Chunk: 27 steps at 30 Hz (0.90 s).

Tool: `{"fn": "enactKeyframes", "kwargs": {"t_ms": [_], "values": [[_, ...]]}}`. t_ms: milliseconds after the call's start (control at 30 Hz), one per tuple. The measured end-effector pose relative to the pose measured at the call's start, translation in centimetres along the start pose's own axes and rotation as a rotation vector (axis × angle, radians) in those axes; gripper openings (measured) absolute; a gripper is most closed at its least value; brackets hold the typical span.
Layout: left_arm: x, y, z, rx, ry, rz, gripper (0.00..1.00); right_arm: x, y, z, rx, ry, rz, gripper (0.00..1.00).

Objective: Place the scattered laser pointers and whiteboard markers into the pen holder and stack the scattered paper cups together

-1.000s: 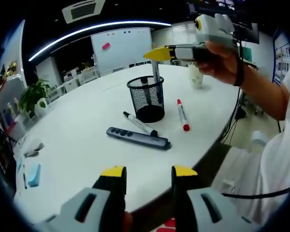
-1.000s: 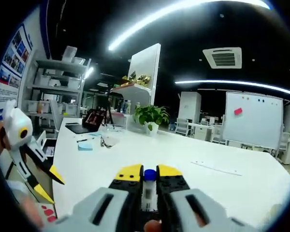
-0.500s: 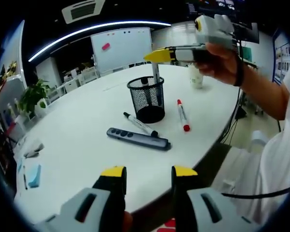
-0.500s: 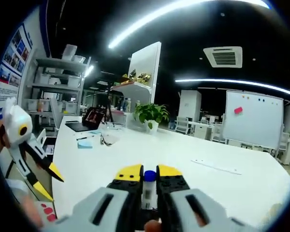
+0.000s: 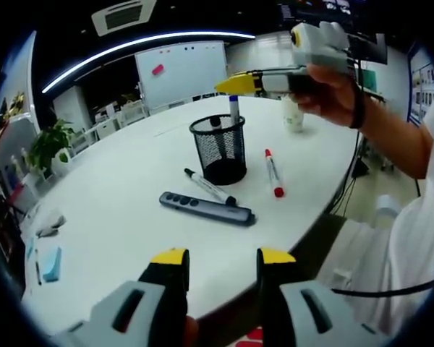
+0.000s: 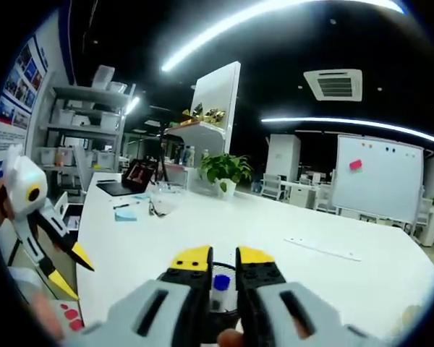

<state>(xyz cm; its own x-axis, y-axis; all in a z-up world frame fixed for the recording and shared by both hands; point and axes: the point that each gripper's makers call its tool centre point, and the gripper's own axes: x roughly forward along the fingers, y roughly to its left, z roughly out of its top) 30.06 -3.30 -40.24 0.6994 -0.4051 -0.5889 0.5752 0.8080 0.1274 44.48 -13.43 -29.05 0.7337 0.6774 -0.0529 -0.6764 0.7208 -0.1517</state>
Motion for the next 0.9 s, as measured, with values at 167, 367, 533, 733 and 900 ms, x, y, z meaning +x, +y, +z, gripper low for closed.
{"fn": "enactKeyframes", "kwargs": {"t_ms": [167, 367, 533, 733, 900], "values": [[0.0, -0.1, 0.0, 0.0, 0.0, -0.001, 0.38, 0.0, 0.0, 0.0, -0.002, 0.002, 0.003, 0.12], [0.0, -0.1, 0.0, -0.001, 0.0, -0.001, 0.38, -0.2, 0.1, 0.1, -0.002, -0.003, 0.004, 0.12], [0.0, -0.1, 0.0, 0.001, 0.002, -0.002, 0.38, -0.6, 0.0, 0.1, 0.002, -0.004, 0.001, 0.12], [0.1, 0.0, 0.0, 0.001, -0.004, -0.004, 0.38, -0.8, -0.2, 0.4, -0.002, -0.01, -0.005, 0.12], [0.1, 0.0, -0.1, -0.002, -0.004, -0.004, 0.38, -1.0, -0.2, 0.7, -0.002, -0.012, -0.005, 0.12]]}}
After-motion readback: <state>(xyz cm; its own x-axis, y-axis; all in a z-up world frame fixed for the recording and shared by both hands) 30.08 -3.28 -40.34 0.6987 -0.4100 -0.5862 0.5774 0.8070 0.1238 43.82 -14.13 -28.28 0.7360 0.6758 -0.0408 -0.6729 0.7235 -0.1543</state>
